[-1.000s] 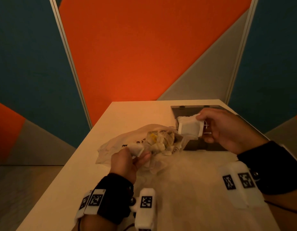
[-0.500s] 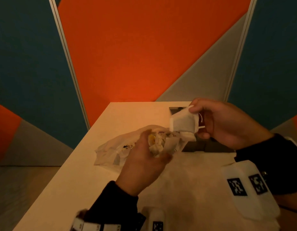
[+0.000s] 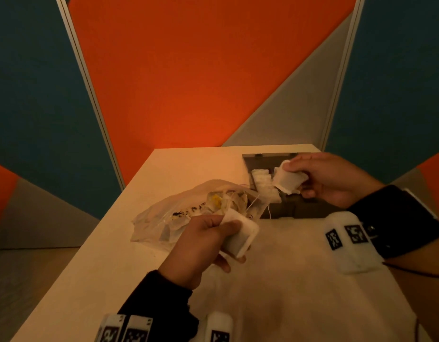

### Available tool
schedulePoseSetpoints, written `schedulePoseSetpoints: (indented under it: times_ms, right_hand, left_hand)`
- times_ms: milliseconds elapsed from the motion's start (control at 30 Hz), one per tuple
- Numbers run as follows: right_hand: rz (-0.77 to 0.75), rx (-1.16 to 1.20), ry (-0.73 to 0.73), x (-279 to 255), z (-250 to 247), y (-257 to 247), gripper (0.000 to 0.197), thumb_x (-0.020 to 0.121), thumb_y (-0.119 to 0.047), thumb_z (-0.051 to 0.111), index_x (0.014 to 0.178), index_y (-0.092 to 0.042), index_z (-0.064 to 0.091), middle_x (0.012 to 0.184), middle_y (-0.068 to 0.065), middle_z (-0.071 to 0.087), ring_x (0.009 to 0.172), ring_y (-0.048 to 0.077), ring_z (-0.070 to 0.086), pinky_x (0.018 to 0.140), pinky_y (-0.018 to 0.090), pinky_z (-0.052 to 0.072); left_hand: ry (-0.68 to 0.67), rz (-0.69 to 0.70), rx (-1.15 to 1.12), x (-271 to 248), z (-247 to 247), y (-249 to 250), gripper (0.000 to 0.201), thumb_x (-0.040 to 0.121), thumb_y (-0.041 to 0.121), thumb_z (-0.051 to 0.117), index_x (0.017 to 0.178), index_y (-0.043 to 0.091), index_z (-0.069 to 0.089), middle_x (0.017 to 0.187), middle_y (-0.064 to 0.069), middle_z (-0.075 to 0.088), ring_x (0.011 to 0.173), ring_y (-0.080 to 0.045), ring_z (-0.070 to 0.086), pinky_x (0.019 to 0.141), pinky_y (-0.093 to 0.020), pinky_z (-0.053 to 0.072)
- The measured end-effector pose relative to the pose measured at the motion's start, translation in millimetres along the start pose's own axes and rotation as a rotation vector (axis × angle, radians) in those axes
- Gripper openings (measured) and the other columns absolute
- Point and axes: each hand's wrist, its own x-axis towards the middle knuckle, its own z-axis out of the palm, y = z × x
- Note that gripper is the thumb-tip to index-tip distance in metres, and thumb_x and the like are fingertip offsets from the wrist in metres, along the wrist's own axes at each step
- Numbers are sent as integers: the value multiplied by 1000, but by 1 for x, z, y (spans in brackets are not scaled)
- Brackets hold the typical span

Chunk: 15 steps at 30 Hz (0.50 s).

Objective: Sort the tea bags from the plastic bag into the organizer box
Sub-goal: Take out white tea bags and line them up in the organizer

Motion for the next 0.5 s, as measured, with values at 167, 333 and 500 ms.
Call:
schedulePoseSetpoints:
  times_ms: [167, 333, 500]
  right_hand:
    - [95, -139, 88, 27, -12, 25, 21, 90, -22, 67, 109, -13, 67, 104, 14, 69, 75, 21, 60, 51, 26, 45]
    - [172, -91, 163, 35, -26, 32, 23, 92, -17, 63, 114, -9, 63, 96, 16, 69, 69, 20, 61, 55, 27, 45]
    - [179, 297, -6, 20, -11, 13, 30, 92, -11, 60, 122, -8, 59, 109, 16, 70, 81, 23, 70, 64, 30, 57]
  left_hand:
    - [32, -55, -62, -4, -8, 4, 24, 93, 15, 57, 94, -6, 69, 76, -23, 72, 47, -26, 60, 37, -23, 34]
    - [158, -121, 12, -2, -14, 1, 32, 94, 18, 54, 95, -12, 65, 44, -15, 47, 29, -20, 30, 35, -16, 19]
    - [77, -137, -168, 0, 5, 5, 28, 101, 19, 43, 107, -1, 62, 86, -24, 73, 46, -27, 60, 34, -21, 39]
